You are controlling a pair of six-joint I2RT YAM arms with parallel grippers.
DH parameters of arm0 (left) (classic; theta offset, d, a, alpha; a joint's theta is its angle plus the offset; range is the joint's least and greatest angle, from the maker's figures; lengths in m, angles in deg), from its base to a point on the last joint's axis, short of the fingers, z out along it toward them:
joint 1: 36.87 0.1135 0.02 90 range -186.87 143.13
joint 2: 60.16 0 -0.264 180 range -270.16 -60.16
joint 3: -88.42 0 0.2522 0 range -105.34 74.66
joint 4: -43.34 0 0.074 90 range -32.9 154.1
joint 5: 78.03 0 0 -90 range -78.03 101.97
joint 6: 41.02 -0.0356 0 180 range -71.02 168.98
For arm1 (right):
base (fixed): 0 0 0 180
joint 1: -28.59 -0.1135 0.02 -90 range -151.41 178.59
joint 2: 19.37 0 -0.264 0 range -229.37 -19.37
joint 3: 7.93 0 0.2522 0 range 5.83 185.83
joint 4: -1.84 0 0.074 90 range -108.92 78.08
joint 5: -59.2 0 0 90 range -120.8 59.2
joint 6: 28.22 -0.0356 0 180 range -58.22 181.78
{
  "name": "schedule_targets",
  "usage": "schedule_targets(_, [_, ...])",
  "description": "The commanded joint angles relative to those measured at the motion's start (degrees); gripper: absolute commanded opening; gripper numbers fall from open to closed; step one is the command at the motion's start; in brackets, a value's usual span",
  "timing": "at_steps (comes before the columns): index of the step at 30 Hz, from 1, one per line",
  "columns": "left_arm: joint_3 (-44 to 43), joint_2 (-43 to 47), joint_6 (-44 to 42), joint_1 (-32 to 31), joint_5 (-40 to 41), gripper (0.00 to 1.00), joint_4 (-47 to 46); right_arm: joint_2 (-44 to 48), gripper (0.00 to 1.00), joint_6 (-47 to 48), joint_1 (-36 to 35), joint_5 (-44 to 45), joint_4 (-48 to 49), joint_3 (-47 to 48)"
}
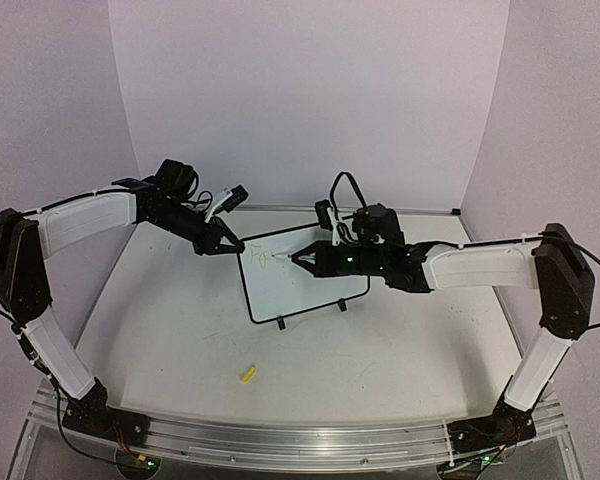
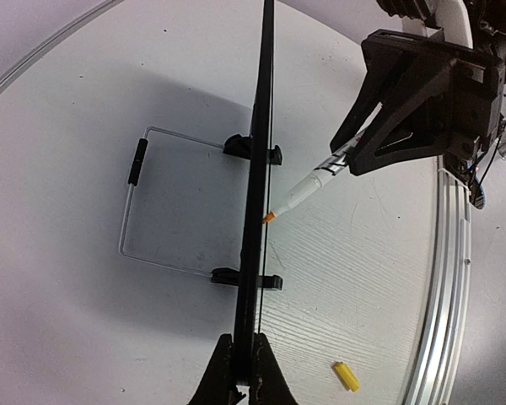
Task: Write a sentence on the whiteboard
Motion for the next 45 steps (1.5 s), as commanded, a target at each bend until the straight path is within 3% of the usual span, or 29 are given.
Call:
schedule_targets(1, [0.7,-0.4,-1.2,-1.4,1.9,0.00,4.3,-0.1,0.00,-0.8,0.2,2.5,1.0,-1.1])
schedule_targets(15, [0.6,-0.6,-1.2,-1.6,1.9,0.00,4.3,3.4,0.00,2.0,-0.1,-3.5,2.6,-0.5])
schedule_targets(45, [0.7,-0.8,-1.3,-2.1,2.3,0.00,4.4,0.3,0.00,1.0,-0.2,2.8,2.7,2.9])
